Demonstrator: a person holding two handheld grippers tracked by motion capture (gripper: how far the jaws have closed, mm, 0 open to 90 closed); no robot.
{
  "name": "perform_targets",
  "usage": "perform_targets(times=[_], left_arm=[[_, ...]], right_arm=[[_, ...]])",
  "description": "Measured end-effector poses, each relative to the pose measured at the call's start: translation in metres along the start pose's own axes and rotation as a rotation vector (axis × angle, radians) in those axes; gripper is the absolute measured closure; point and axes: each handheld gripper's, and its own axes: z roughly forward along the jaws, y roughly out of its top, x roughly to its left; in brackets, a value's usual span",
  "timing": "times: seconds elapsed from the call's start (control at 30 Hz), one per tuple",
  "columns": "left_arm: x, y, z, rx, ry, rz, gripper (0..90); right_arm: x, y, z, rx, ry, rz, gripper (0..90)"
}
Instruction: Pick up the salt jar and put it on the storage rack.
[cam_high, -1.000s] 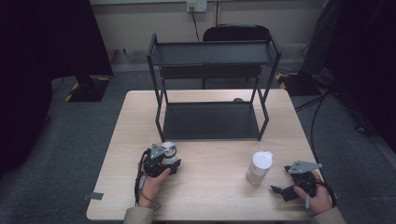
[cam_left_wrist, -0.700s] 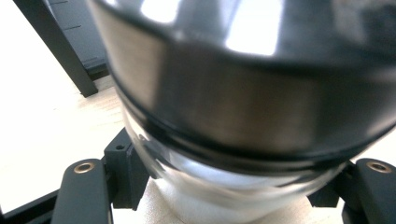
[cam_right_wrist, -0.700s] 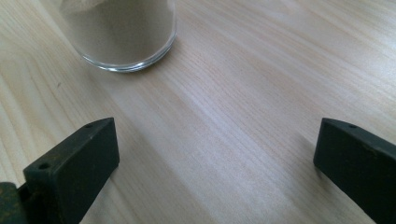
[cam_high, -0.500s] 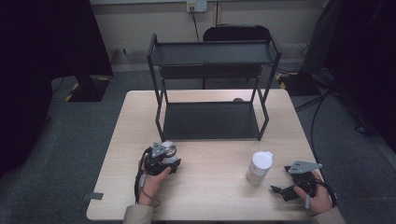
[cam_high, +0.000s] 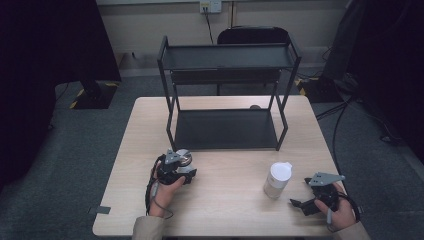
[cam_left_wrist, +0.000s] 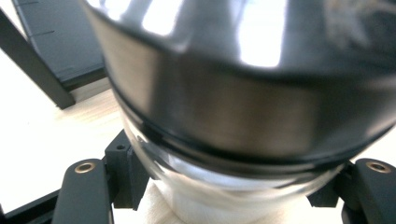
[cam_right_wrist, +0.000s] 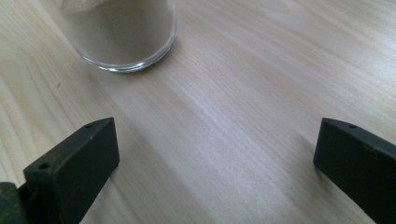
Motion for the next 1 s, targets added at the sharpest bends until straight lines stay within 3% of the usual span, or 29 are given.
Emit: perform_targets(times=[0.7,1.0], left_arm=[[0.001,0.044,-0.001,-0.012,-0.059,0.025,30.6],[-0.003,0.065,0.000,-0.017,-0.067,0.056,30.6]], right_arm=[[0.000,0.000,0.000,0.000,-0.001,0.001,0.0],[0.000,0.000,0.000,0.000,-0.001,0.001,0.0]])
